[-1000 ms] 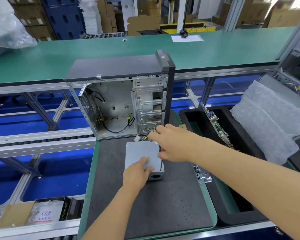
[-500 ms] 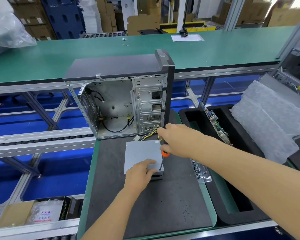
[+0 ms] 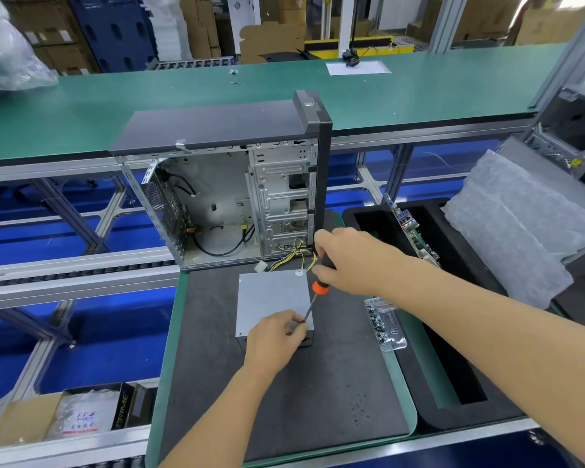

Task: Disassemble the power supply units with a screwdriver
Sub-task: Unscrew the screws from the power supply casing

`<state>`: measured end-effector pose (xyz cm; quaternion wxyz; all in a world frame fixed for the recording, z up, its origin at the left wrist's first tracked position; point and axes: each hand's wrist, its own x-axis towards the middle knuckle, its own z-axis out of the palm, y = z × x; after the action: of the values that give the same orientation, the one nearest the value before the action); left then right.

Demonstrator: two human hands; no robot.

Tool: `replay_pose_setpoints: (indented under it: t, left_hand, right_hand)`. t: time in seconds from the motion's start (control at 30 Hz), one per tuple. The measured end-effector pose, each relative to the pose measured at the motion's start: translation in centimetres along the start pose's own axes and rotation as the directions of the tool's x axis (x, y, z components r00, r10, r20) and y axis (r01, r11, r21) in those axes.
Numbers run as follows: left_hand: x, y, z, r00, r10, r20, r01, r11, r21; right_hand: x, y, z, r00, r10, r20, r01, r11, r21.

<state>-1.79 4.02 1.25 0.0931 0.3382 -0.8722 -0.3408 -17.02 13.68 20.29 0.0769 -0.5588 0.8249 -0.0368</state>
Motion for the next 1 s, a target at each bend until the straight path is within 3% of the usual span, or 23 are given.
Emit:
replay_pose_setpoints:
  t: [0.1,0.2,0.3,0.37,0.43,0.53,0.6,0.67,0.73,0.83,0.9,1.0]
  left_hand:
    - [0.5,-0.2,-0.5,0.998,-0.063,0.022,0.066,0.987,-0.147]
    - [1.0,0.1,-1.2,0.985,-0.173,-0.002,0.165,0.94,-0.298]
    - [1.5,0.5,-2.2,0.938,-0.343,-0.052,0.28,0.836,-0.472]
    - [1.8,0.5,-3.0,0.889,-0.457,-0.015,0.344,0.69,-0.637]
    - [2.1,0.2,-3.7,0.841,-0.536,0.072,0.362,0.457,-0.812]
    - [2.1,-0.4,-4.7,0.788,-0.59,0.178,0.307,0.126,-0.943]
    - [2.1,-1.2,-5.3,0.786,-0.589,0.187,0.226,-0.007,-0.974]
    - [1.8,-2.3,-5.8,0.784,-0.605,0.139,0.136,-0.051,-0.989]
    - [1.2,-3.9,-5.9,0.753,-0.656,0.05,0.153,0.101,-0.983]
    - [-0.7,-6.8,-4.9,0.796,-0.602,-0.059,0.324,0.507,-0.798]
    - [-2.2,-8.4,-3.6,0.879,-0.476,-0.017,0.369,0.703,-0.609]
    - [-2.9,-10.0,-1.4,0.936,-0.328,0.129,0.352,0.879,-0.323]
  right_hand:
    - [0.4,1.1,-0.1,0.993,0.065,-0.102,-0.053,0.992,0.117]
    - [0.6,2.4,0.2,0.981,0.171,-0.089,-0.133,0.936,0.325]
    - [0.3,4.1,1.3,0.962,0.268,0.056,-0.254,0.797,0.548]
    - [-0.2,5.0,2.4,0.944,0.281,0.172,-0.323,0.69,0.647]
    - [-0.7,5.8,4.0,0.923,0.291,0.25,-0.372,0.515,0.772]
    - [-1.4,5.4,7.3,0.876,0.33,0.351,-0.416,0.15,0.897]
    - [-1.9,4.5,9.9,0.826,0.364,0.431,-0.443,-0.055,0.895]
    - [-2.6,3.5,12.6,0.804,0.379,0.458,-0.42,-0.183,0.889]
    - [-3.3,2.6,15.1,0.792,0.431,0.432,-0.377,-0.211,0.902]
    - [-4.0,1.2,17.9,0.787,0.479,0.389,-0.316,-0.228,0.921]
    - [-4.2,0.2,19.1,0.806,0.46,0.372,-0.281,-0.256,0.925]
    - [-4.3,-1.2,20.3,0.842,0.417,0.342,-0.308,-0.149,0.94]
